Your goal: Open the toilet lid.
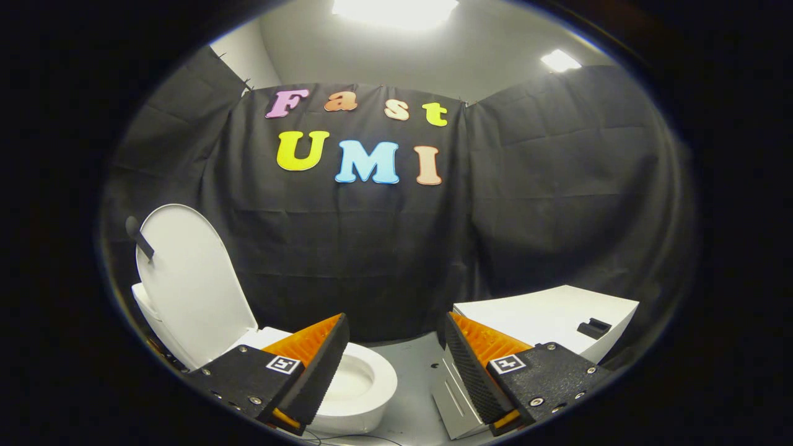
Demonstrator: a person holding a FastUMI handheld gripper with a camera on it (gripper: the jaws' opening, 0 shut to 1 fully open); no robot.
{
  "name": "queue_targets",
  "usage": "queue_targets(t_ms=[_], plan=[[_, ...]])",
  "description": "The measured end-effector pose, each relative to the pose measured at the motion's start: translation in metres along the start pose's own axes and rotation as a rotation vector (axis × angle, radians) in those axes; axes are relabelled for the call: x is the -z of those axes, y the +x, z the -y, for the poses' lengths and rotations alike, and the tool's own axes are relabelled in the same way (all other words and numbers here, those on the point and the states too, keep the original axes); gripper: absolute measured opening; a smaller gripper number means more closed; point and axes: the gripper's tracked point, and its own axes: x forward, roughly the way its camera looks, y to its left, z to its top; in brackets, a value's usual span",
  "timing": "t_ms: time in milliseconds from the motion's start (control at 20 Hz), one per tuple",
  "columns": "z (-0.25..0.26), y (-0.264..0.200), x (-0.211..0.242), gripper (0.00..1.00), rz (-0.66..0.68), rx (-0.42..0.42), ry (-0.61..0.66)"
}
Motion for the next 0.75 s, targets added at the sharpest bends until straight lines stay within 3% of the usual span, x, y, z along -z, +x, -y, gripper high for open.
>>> queue_targets(t_ms=[750], plan=[[-0.0022, 0.0033, 0.0061, 0.95, 0.005, 0.009, 0.025]])
